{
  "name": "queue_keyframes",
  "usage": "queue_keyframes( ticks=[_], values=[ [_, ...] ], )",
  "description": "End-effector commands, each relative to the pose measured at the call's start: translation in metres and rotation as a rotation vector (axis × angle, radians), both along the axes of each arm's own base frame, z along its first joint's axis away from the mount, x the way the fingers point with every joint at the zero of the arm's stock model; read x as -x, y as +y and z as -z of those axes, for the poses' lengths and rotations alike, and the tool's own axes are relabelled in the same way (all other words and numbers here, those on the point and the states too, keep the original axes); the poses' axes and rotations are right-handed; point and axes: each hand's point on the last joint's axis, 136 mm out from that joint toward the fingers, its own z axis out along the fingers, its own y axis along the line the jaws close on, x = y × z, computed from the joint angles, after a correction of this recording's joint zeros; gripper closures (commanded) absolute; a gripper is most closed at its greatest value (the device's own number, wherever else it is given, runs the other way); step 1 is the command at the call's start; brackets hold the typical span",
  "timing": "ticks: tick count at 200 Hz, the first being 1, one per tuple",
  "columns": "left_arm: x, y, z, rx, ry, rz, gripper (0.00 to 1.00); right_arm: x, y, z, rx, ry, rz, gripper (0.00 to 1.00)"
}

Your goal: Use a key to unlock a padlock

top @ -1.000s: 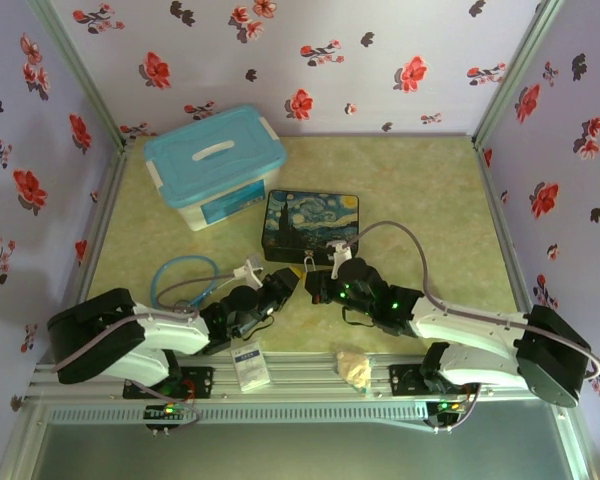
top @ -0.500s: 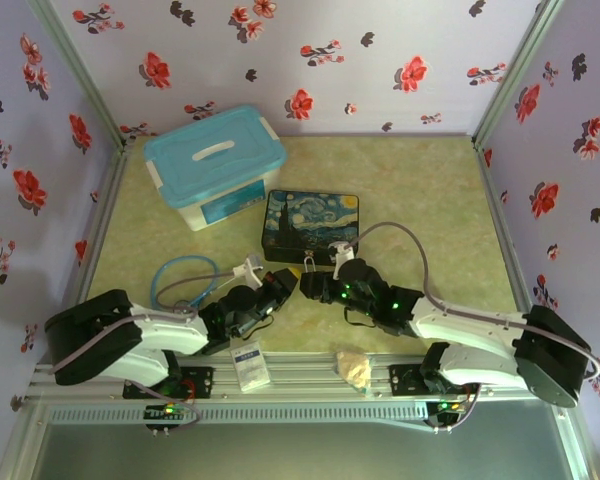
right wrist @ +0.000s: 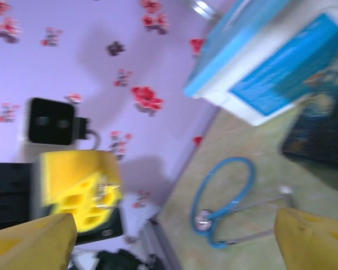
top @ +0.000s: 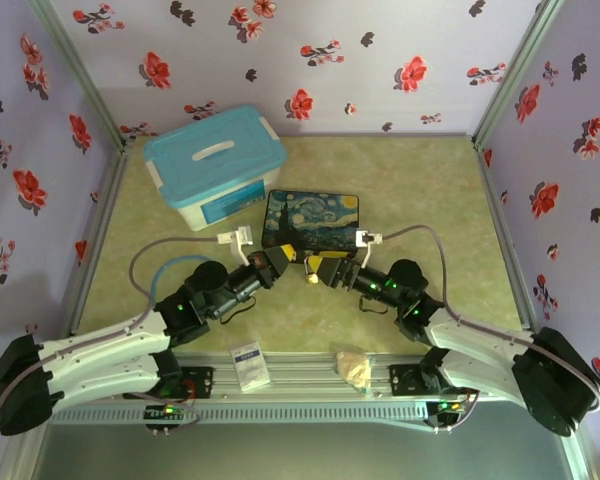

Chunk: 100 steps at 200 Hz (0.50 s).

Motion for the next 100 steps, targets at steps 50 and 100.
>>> queue_keyframes(
  ticks=[50,100],
  values=[
    [0.018,-0.011,-0.038,-0.001,-0.169,0.141,1.0,0.034,0.025,-0.082,-0.27,-0.169,-0.249,0.18],
    [0.017,-0.005,-0.055,0.078,-0.165,0.123,1.0,0.039,0.027,-0.08,-0.266,-0.185,-0.244,0.36]
  ],
)
